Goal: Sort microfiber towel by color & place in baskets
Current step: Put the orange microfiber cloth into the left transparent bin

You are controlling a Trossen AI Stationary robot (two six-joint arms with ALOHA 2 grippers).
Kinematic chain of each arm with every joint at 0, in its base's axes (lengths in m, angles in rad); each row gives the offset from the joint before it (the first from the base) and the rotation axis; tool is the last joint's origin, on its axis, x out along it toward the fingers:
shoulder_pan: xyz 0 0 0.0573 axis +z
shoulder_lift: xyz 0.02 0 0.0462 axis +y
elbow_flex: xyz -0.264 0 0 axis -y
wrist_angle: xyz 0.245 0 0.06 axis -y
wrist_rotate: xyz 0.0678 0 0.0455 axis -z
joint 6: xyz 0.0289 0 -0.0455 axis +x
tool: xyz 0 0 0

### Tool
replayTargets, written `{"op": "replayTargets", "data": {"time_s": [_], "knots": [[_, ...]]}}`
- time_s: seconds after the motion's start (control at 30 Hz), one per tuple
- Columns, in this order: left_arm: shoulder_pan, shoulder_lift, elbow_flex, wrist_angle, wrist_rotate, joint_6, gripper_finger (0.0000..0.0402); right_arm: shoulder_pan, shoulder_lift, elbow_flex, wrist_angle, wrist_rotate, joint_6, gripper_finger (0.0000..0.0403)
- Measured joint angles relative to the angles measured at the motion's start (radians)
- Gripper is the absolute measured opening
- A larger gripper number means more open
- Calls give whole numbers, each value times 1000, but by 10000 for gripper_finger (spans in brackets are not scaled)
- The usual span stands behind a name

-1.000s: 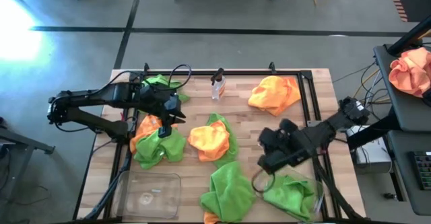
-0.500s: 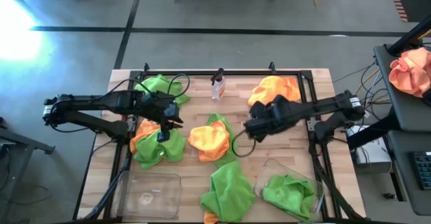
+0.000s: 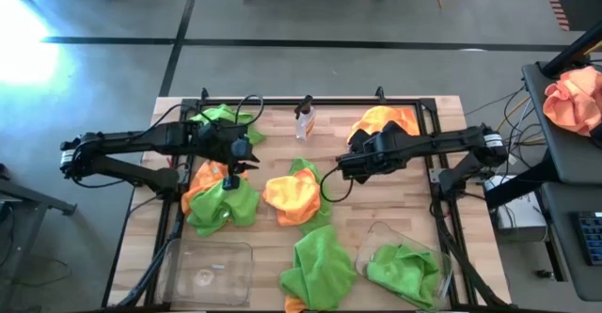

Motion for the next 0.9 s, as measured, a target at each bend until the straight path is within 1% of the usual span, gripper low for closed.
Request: {"op": "replayTargets", "data": {"time_s": [0.13, 0.3, 0.37, 0.47, 0.53, 0.63, 0.77, 0.9], "knots": [[6, 2, 0, 36, 0, -16, 70, -29, 0, -53, -1, 5, -49, 68], [6, 2, 0, 110, 0, -62, 70, -67, 0, -150, -1, 7, -121, 68], [7, 2, 0, 150, -1, -78, 70, -85, 0, -194, 1, 31, -122, 68], [7, 2, 0, 219, -15, -79, 70, -104, 0, -263, 27, 94, -123, 68], [7, 2, 4, 249, -41, -81, 70, -119, 0, -304, 75, 116, -125, 68], [10, 3, 23, 255, -63, -100, 70, -137, 0, -362, 175, 114, -135, 68], [12, 5, 48, 251, -63, -121, 70, -144, 0, -424, 331, 73, -192, 68], [15, 5, 76, 242, -63, -126, 70, -149, -6, -465, 430, 22, -233, 68]]}}
